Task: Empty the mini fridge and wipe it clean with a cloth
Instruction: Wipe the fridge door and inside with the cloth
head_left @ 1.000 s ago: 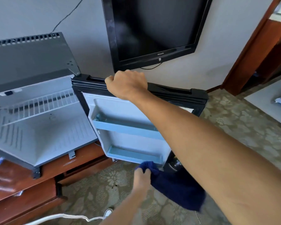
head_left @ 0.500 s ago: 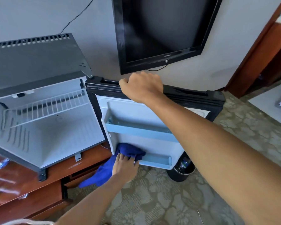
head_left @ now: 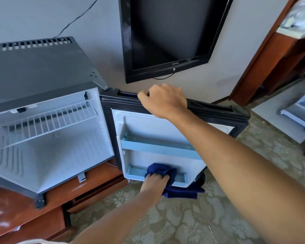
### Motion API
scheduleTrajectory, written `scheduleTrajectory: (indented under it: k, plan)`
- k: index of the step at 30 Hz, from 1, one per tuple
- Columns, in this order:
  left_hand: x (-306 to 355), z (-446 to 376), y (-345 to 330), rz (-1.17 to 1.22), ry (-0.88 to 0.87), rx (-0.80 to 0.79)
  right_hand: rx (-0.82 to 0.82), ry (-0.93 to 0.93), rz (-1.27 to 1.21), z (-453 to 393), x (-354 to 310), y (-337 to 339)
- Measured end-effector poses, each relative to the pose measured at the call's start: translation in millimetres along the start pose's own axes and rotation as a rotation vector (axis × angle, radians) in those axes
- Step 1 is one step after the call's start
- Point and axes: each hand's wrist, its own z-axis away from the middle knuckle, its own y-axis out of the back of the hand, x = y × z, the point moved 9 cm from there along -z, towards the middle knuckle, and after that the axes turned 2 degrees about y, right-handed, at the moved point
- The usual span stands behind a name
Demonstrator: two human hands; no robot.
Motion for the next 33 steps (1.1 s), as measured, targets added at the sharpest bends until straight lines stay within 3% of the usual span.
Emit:
scheduleTrajectory:
  k: [3,8,17,21,23,28,33]
  plan:
    - [-21,22,20,0.061,-0.013,0.113,0.008,-0.017,0.008,3,-1,0]
    - [-40,63,67,0.106,-0.2,0.362,-0.034,0.005,0.04,3,-3,0]
    - [-92,169,133,0.138,-0.045,0.761,-0.235,0.162,0.0,16,-12,-6]
    - [-108,207,136,0.073,0.091,0.799,-0.411,0.239,-0.099,28,-13,-11]
    - [-116,226,129,0.087,0.173,0.8,-0.425,0.324,-0.129,41,-19,-8]
    - [-140,280,106,0.194,0.377,0.816,-0.214,0.615,0.067,73,-46,-5]
    - [-159,313,100,0.223,0.425,0.801,-0.161,0.647,0.124,74,-46,-5]
